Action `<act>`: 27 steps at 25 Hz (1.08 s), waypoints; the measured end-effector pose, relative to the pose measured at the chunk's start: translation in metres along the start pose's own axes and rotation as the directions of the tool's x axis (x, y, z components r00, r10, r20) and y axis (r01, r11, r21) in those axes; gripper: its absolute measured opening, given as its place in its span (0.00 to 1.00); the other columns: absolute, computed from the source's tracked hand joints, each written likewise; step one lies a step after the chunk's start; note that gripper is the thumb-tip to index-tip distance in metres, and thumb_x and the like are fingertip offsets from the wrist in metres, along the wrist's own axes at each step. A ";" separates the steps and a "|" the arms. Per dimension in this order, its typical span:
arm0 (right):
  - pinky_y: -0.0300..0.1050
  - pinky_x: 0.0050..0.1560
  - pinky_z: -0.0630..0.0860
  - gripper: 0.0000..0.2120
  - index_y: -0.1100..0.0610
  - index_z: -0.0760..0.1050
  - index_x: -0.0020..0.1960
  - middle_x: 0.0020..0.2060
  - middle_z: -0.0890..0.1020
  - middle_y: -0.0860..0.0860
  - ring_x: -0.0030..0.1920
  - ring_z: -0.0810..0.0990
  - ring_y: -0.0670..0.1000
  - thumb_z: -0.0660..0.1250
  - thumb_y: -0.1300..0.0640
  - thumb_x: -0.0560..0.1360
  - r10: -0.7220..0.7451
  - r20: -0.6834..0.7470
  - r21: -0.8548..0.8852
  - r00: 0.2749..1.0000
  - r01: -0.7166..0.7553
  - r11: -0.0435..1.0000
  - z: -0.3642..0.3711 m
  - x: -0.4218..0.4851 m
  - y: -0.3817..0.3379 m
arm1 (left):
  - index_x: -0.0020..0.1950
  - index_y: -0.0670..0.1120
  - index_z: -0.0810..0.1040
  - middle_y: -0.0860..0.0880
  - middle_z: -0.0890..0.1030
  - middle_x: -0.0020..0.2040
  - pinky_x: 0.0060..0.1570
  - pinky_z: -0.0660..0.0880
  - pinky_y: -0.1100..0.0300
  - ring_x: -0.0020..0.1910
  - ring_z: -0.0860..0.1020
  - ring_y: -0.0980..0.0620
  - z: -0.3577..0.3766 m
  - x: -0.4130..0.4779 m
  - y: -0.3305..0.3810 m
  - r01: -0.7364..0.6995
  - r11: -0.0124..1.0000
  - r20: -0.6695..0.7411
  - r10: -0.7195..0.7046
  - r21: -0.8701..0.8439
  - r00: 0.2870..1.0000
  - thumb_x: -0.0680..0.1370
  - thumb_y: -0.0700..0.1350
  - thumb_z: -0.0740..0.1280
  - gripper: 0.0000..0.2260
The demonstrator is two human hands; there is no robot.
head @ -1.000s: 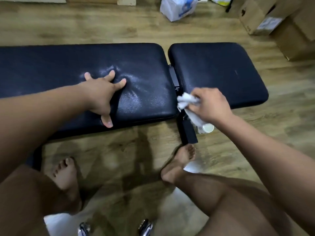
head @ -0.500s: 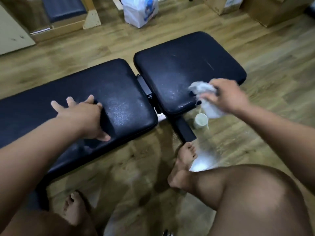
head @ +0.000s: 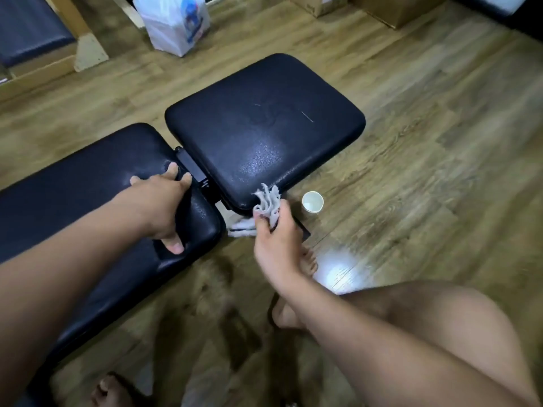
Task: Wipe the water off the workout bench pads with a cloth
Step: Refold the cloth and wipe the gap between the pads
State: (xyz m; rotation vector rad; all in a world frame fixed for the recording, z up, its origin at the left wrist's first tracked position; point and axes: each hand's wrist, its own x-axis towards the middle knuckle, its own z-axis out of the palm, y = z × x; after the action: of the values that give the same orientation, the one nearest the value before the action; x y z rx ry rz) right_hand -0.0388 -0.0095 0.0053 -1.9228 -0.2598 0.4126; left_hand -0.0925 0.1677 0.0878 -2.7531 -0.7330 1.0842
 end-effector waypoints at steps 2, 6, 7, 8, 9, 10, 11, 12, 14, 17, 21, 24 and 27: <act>0.37 0.43 0.73 0.04 0.53 0.74 0.50 0.42 0.82 0.47 0.41 0.79 0.48 0.67 0.54 0.77 0.019 -0.020 0.057 1.000 -0.017 0.998 -0.008 0.014 0.003 | 0.80 0.47 0.44 0.44 0.45 0.80 0.71 0.62 0.45 0.75 0.63 0.40 0.001 0.001 -0.001 0.004 1.000 -0.001 -0.004 0.000 1.000 0.57 0.57 0.82 0.64; 0.37 0.47 0.72 0.07 0.58 0.76 0.53 0.47 0.82 0.52 0.46 0.79 0.52 0.67 0.57 0.77 0.094 -0.409 0.044 0.908 -0.083 0.996 -0.061 0.113 -0.001 | 0.80 0.47 0.45 0.44 0.47 0.80 0.69 0.65 0.46 0.74 0.64 0.40 -0.001 0.002 -0.001 0.007 1.000 -0.006 -0.007 0.002 1.000 0.57 0.56 0.83 0.64; 0.37 0.47 0.72 0.08 0.59 0.77 0.53 0.47 0.82 0.52 0.47 0.79 0.52 0.67 0.56 0.77 0.122 -0.450 0.040 0.885 -0.116 0.992 -0.070 0.130 -0.001 | 0.80 0.47 0.46 0.43 0.48 0.80 0.68 0.66 0.45 0.74 0.64 0.40 -0.002 0.002 0.000 0.005 1.000 -0.001 -0.005 0.013 1.000 0.56 0.57 0.83 0.63; 0.38 0.48 0.73 0.07 0.58 0.77 0.52 0.46 0.81 0.51 0.47 0.79 0.53 0.66 0.56 0.77 0.145 -0.461 0.064 0.875 -0.130 0.989 -0.072 0.140 -0.001 | 0.80 0.47 0.46 0.43 0.48 0.80 0.67 0.67 0.45 0.74 0.64 0.40 -0.003 0.001 0.000 0.004 1.000 0.000 -0.004 0.029 1.000 0.56 0.57 0.83 0.63; 0.42 0.48 0.74 0.06 0.57 0.76 0.48 0.43 0.80 0.51 0.46 0.80 0.54 0.66 0.54 0.77 0.148 -0.453 0.076 0.879 -0.128 0.989 -0.067 0.139 -0.002 | 0.80 0.46 0.46 0.42 0.48 0.80 0.67 0.68 0.44 0.74 0.64 0.40 -0.003 0.001 0.000 0.004 0.999 0.002 -0.004 0.042 1.000 0.57 0.57 0.83 0.63; 0.47 0.49 0.75 0.06 0.55 0.74 0.44 0.41 0.80 0.51 0.45 0.79 0.55 0.66 0.53 0.77 0.110 -0.440 0.053 0.891 -0.096 0.994 -0.055 0.124 -0.004 | 0.80 0.46 0.46 0.42 0.48 0.80 0.67 0.68 0.44 0.74 0.64 0.40 -0.004 0.001 0.001 0.003 0.999 0.002 -0.003 0.046 1.000 0.57 0.57 0.83 0.63; 0.49 0.48 0.74 0.08 0.53 0.71 0.41 0.40 0.80 0.51 0.43 0.78 0.56 0.66 0.52 0.76 0.038 -0.405 0.007 0.914 -0.039 0.999 -0.038 0.100 -0.003 | 0.80 0.46 0.46 0.41 0.48 0.80 0.67 0.67 0.43 0.74 0.63 0.40 -0.004 0.001 0.001 0.002 0.999 0.000 -0.002 0.043 1.000 0.57 0.57 0.83 0.63; 0.49 0.47 0.73 0.08 0.52 0.72 0.41 0.39 0.80 0.52 0.41 0.77 0.55 0.66 0.50 0.76 -0.037 -0.341 -0.024 0.939 0.031 0.999 -0.019 0.071 -0.001 | 0.80 0.45 0.46 0.41 0.47 0.80 0.67 0.67 0.44 0.74 0.63 0.40 -0.004 0.002 0.001 0.001 0.999 -0.004 0.000 0.038 1.000 0.57 0.57 0.83 0.64; 0.41 0.45 0.70 0.05 0.53 0.76 0.44 0.41 0.79 0.53 0.40 0.74 0.49 0.69 0.52 0.74 -0.154 -0.166 -0.042 0.974 0.149 0.988 0.009 0.014 0.002 | 0.80 0.46 0.47 0.42 0.47 0.80 0.67 0.67 0.44 0.74 0.64 0.40 -0.003 0.001 0.000 0.000 1.000 -0.026 0.001 0.016 1.000 0.56 0.56 0.83 0.63; 0.43 0.42 0.70 0.04 0.53 0.77 0.42 0.38 0.77 0.52 0.39 0.74 0.52 0.70 0.54 0.73 -0.233 -0.045 -0.041 0.971 0.232 0.972 0.009 0.004 0.006 | 0.80 0.51 0.46 0.49 0.44 0.81 0.67 0.65 0.45 0.73 0.61 0.34 0.010 -0.001 -0.006 0.009 0.991 -0.067 -0.018 -0.134 0.998 0.57 0.55 0.83 0.63; 0.38 0.37 0.66 0.17 0.49 0.64 0.33 0.29 0.72 0.42 0.35 0.72 0.49 0.68 0.58 0.76 -0.081 -0.323 -0.037 0.943 0.073 0.997 -0.051 0.095 0.003 | 0.80 0.57 0.45 0.58 0.42 0.80 0.65 0.67 0.44 0.75 0.51 0.30 0.023 0.000 -0.016 -0.010 0.953 -0.101 -0.021 -0.301 0.995 0.57 0.53 0.83 0.62; 0.34 0.41 0.68 0.19 0.49 0.62 0.32 0.30 0.70 0.41 0.38 0.71 0.47 0.67 0.57 0.77 -0.062 -0.432 -0.112 0.900 0.015 0.994 -0.106 0.182 -0.010 | 0.79 0.58 0.43 0.59 0.40 0.80 0.58 0.71 0.48 0.73 0.55 0.32 0.025 0.004 -0.016 -0.005 0.965 -0.101 -0.022 -0.261 0.995 0.57 0.56 0.82 0.63; 0.42 0.43 0.73 0.16 0.51 0.65 0.32 0.30 0.72 0.44 0.38 0.73 0.49 0.66 0.52 0.76 -0.005 -0.354 -0.200 0.935 -0.071 0.977 -0.125 0.227 -0.012 | 0.79 0.60 0.40 0.61 0.37 0.79 0.53 0.70 0.53 0.71 0.57 0.37 0.030 0.005 -0.017 -0.040 0.972 -0.156 0.004 -0.231 0.988 0.58 0.60 0.80 0.62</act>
State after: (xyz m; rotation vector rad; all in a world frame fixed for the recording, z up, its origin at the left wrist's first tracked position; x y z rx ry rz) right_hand 0.2190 -0.0276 0.0224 -2.1699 -0.0338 0.0552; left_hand -0.1160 0.1829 0.0664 -3.0055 -0.8603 0.8221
